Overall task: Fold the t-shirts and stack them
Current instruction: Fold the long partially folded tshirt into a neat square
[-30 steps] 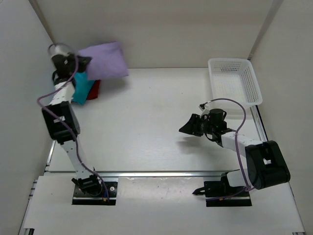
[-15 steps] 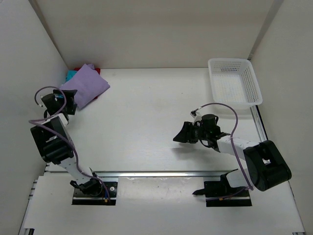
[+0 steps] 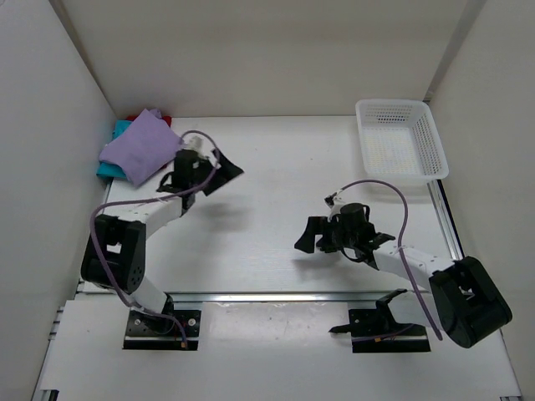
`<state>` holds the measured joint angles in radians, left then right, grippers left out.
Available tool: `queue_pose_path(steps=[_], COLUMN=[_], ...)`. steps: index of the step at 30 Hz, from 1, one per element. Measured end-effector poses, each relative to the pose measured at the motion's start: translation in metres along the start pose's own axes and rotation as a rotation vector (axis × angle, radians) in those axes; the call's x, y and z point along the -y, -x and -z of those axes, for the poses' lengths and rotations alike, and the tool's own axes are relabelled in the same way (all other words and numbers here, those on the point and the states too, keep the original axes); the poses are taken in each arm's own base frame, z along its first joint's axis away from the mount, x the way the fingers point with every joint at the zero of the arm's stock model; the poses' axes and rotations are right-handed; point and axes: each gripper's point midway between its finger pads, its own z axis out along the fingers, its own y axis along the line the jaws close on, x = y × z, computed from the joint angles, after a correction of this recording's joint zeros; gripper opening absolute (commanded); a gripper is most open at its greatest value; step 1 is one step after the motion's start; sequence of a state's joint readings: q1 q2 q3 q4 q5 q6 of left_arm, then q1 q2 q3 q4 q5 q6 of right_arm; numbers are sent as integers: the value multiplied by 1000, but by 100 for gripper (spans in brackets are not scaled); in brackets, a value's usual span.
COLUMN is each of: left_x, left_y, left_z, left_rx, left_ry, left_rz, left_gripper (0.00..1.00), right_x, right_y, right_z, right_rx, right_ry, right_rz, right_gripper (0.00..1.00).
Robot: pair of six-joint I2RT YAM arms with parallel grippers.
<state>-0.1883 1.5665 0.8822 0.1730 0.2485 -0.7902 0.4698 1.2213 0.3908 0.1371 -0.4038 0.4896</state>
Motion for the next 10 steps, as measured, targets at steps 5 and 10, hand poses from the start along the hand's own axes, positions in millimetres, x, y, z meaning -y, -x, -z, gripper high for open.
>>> queue_pose_path(steps=[5,10], left_x=[44,5], left_y=[-101,-163], left_z=[6,30], left_rx=[-242,-394], left_ry=[-121,-89], left_rz=[-192,-229], left_gripper=[99,98], right_x=[13,20], right_y=[1,-1], right_z=[8,12], right_rx=[39,70], right_ry=[-55,-67], right_rz=[17,22], right_gripper=[99,99])
